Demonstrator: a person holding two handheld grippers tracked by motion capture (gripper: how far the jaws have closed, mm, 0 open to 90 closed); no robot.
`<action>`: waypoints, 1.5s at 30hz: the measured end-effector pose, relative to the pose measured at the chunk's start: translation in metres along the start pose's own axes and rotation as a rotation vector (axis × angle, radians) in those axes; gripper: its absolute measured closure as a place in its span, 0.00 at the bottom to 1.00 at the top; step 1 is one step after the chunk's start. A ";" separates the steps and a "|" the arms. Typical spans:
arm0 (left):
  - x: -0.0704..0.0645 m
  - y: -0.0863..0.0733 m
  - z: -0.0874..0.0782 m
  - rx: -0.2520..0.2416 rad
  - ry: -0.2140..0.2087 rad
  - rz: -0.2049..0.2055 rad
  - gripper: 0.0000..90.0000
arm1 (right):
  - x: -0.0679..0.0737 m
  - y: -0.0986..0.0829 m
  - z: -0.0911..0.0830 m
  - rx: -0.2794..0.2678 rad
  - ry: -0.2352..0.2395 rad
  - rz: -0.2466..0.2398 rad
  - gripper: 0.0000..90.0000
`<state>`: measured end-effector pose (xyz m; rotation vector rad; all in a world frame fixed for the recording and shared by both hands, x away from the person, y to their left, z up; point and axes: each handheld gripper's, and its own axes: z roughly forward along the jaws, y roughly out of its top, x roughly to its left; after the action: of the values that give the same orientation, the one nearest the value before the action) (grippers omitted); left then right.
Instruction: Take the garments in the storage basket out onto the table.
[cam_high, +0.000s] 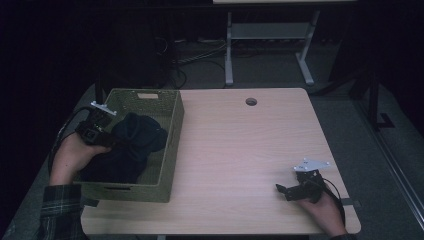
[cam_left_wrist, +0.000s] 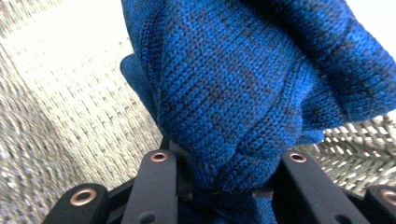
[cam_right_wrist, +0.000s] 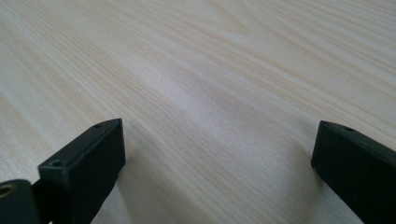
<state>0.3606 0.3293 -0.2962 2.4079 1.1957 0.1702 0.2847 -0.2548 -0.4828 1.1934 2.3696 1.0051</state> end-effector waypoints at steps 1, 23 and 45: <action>-0.001 0.001 -0.002 -0.005 0.000 0.000 0.77 | 0.000 0.000 0.000 0.000 0.000 0.000 0.03; -0.020 0.032 -0.042 -0.110 -0.060 0.069 0.77 | 0.000 0.000 0.000 -0.001 0.001 0.002 0.03; -0.051 0.074 -0.054 -0.147 -0.091 0.162 0.77 | 0.000 0.000 0.000 -0.001 0.001 0.002 0.03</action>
<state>0.3669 0.2685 -0.2107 2.3549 0.9155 0.1893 0.2846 -0.2547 -0.4827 1.1955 2.3689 1.0069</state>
